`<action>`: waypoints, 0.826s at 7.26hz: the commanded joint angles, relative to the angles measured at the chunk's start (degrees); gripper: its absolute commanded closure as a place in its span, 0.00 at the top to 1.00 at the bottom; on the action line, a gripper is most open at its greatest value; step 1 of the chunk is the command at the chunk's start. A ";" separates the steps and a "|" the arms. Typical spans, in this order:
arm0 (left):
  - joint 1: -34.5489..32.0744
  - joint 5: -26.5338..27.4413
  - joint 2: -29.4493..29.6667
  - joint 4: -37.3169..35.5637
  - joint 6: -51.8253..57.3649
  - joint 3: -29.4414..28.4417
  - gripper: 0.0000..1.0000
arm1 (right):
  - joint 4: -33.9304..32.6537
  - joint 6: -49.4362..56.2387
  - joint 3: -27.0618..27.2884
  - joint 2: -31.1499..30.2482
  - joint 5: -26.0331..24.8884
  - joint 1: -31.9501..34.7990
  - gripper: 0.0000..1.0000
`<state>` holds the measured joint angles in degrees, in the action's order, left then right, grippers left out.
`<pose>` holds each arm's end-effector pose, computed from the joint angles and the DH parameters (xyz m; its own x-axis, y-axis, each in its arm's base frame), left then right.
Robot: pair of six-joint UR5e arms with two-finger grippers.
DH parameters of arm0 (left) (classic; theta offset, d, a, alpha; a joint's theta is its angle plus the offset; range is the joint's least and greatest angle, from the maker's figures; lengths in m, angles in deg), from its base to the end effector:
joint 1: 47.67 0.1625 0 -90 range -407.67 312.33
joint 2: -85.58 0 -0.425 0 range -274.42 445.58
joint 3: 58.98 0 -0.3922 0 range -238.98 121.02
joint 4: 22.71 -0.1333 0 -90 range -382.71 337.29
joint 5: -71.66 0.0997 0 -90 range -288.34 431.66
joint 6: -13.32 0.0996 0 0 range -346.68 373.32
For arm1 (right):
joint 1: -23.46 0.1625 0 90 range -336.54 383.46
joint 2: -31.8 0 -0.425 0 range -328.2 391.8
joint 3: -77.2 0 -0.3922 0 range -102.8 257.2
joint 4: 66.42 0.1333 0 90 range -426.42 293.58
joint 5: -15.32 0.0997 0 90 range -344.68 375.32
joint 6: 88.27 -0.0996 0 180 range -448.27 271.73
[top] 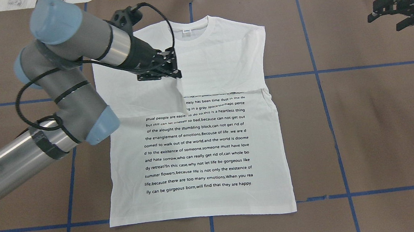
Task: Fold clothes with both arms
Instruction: 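Fold the other sleeve across the shirt with the left gripper while the right gripper withdraws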
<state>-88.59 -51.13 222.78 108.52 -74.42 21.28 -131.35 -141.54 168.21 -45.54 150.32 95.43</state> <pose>0.4957 -0.5347 0.1314 0.1540 -0.0896 -0.9840 0.1434 0.9874 -0.0675 -0.1247 -0.5863 0.4770 0.5137 0.2119 0.8314 -0.2847 0.9562 -0.0678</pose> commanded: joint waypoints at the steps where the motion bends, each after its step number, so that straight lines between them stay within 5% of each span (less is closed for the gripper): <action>1: 7.32 11.55 11.93 3.65 -3.76 -12.55 0.00 | 0.16 0.98 -0.13 -0.62 0.09 0.27 1.00; 4: 12.96 19.05 14.31 7.45 -3.76 -16.78 0.00 | 0.25 0.98 -0.13 -0.71 0.09 0.18 1.00; 6: 13.41 22.14 17.74 12.54 -3.76 -24.68 0.04 | 0.25 0.98 -0.22 -0.71 0.00 0.18 1.00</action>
<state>-75.66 -31.00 238.66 118.45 -78.17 0.76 -131.11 -140.57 168.02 -46.23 150.35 95.62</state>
